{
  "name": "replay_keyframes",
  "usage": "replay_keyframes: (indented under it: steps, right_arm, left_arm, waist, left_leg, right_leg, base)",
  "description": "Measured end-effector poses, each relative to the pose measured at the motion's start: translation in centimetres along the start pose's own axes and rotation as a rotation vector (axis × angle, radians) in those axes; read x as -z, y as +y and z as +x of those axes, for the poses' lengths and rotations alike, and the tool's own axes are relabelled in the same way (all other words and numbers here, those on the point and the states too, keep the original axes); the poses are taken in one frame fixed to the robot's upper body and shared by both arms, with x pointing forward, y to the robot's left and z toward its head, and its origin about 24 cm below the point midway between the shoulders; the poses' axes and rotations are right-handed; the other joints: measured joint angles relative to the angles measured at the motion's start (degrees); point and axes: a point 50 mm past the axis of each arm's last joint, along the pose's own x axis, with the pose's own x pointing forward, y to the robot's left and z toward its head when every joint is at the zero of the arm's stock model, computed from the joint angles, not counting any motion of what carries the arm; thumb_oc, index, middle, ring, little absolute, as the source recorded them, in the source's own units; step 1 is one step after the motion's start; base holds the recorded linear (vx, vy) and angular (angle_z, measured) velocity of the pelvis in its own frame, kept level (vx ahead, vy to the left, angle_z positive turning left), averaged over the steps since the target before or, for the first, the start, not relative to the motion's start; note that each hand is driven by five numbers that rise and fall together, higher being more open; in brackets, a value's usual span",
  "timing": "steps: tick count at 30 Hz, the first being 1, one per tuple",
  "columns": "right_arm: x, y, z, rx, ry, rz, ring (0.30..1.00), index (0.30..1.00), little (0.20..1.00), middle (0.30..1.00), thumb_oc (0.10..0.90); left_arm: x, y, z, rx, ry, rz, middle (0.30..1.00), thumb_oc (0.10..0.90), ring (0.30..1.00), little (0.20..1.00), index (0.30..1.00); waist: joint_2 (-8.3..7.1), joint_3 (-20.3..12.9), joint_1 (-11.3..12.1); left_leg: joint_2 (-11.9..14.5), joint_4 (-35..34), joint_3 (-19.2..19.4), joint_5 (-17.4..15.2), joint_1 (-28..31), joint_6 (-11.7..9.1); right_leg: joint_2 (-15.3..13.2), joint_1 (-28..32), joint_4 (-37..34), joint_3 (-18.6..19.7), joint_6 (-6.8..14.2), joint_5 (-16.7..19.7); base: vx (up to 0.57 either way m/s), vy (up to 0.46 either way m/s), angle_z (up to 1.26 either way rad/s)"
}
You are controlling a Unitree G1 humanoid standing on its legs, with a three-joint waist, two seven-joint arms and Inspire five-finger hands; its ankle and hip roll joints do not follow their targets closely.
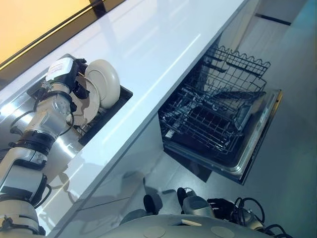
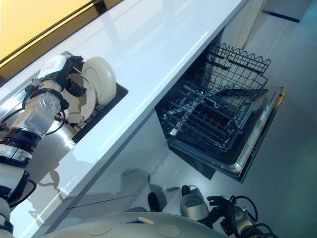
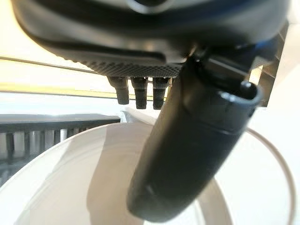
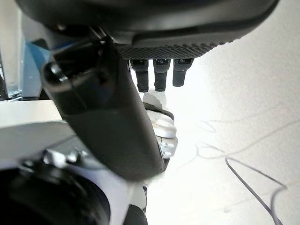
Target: Pick up plates and place into dishwasher.
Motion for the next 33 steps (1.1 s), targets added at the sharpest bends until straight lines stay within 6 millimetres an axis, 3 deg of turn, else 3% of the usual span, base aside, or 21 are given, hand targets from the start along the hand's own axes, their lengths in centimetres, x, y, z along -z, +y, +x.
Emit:
replay_keyframes:
  steps: [10, 11, 12, 15, 18, 21, 26, 29, 33]
  right_arm:
    - [-0.7, -0.3, 0.0, 0.005, -0.014, -0.014, 0.9, 0.9, 0.9, 0.9, 0.8]
    - [-0.8, -0.3, 0.0, 0.006, -0.016, -0.014, 0.9, 0.9, 0.9, 0.9, 0.8]
    - [-0.8, -0.3, 0.0, 0.007, -0.019, -0.015, 0.9, 0.9, 0.9, 0.9, 0.8]
    - [-1.2, -0.7, -0.1, 0.01, -0.032, -0.022, 0.9, 0.9, 0.9, 0.9, 0.8]
    - [-1.7, -1.6, -0.2, 0.02, -0.043, -0.033, 0.9, 0.9, 0.9, 0.9, 0.8]
    - [-1.9, -2.1, -0.3, 0.034, -0.04, -0.036, 0.9, 0.9, 0.9, 0.9, 0.8]
    - [-2.4, -2.4, -0.3, 0.041, -0.043, -0.038, 0.9, 0.9, 0.9, 0.9, 0.8]
    - [-2.2, -2.5, -0.3, 0.043, -0.03, -0.037, 0.9, 0.9, 0.9, 0.9, 0.8]
    - [-1.9, -2.5, -0.3, 0.043, -0.02, -0.034, 0.9, 0.9, 0.9, 0.9, 0.8]
  left_arm:
    - [0.5, 1.9, 1.0, 0.129, 0.063, 0.237, 0.9, 0.8, 0.9, 0.9, 0.9]
    - [0.5, 2.1, 1.1, 0.165, 0.069, 0.258, 0.834, 0.723, 0.834, 0.823, 0.834]
    - [0.5, 2.2, 1.2, 0.197, 0.076, 0.272, 0.622, 0.476, 0.622, 0.576, 0.622]
    - [0.3, 2.7, 1.5, 0.285, 0.114, 0.316, 0.441, 0.265, 0.441, 0.365, 0.441]
    - [0.4, 4.5, 2.0, 0.304, 0.167, 0.355, 0.3, 0.1, 0.3, 0.2, 0.3]
    - [0.7, 5.5, 2.1, 0.371, 0.213, 0.366, 0.3, 0.1, 0.3, 0.2, 0.3]
    - [2.9, 6.2, 1.4, 0.499, 0.328, 0.42, 0.3, 0.1, 0.3, 0.2, 0.3]
    - [3.4, 5.0, 0.9, 0.626, 0.333, 0.398, 0.3, 0.1, 0.3, 0.2, 0.3]
    - [3.2, 5.0, 0.8, 0.646, 0.324, 0.387, 0.3, 0.1, 0.3, 0.2, 0.3]
  waist:
    - [0.77, 1.63, -0.73]
    - [0.85, 1.77, -0.85]
    - [0.92, 1.95, -1.01]
    - [1.21, 2.64, -1.07]
    - [1.47, 3.14, -1.33]
    - [1.65, 3.23, -1.72]
    - [1.8, 3.31, -1.04]
    - [1.97, 3.42, 0.29]
    - [1.98, 3.42, 1.26]
  left_leg:
    - [-0.2, 0.02, 0.51, -0.2, -0.21, 0.2]
    - [-0.22, 0.02, 0.5, -0.2, -0.23, 0.21]
    - [-0.23, 0.02, 0.5, -0.21, -0.25, 0.22]
    - [-0.25, 0.02, 0.48, -0.21, -0.42, 0.23]
    - [-0.22, 0.02, 0.44, -0.2, -0.94, 0.23]
    - [-0.19, 0.02, 0.19, -0.24, -0.91, 0.18]
    - [-0.17, 0.03, -0.75, -0.29, -0.91, 0.08]
    - [-0.33, 0.03, -1.57, -0.27, -0.92, 0.1]
    - [-0.51, 0.02, -2.23, -0.09, -0.79, 0.32]
  right_leg:
    - [0.03, -0.9, 0.73, 0.83, 0.22, -0.14]
    - [0.01, -0.94, 0.73, 0.86, 0.22, -0.14]
    - [0.01, -0.95, 0.73, 0.87, 0.23, -0.14]
    - [0.0, -1.19, 0.85, 0.89, 0.23, -0.14]
    - [0.04, -2.1, 1.49, 1.19, 0.27, -0.17]
    - [-0.07, -2.12, 1.46, 0.3, 0.27, -0.17]
    - [-0.28, -1.89, 1.35, -0.91, 0.26, -0.17]
    - [-0.41, -1.65, 1.31, -1.84, 0.32, -0.21]
    - [-0.58, -1.0, 1.07, -2.55, 0.32, -0.22]
  base:
    - [0.05, 0.035, -0.05]
    - [0.0, 0.031, -0.01]
    - [0.0, 0.0, 0.0]
    - [-0.05, 0.03, -0.01]
    - [-0.06, 0.01, -0.09]
    - [-0.04, -0.002, -0.05]
    - [-0.06, -0.004, 0.07]
    - [-0.06, 0.007, 0.13]
    - [-0.06, 0.004, 0.09]
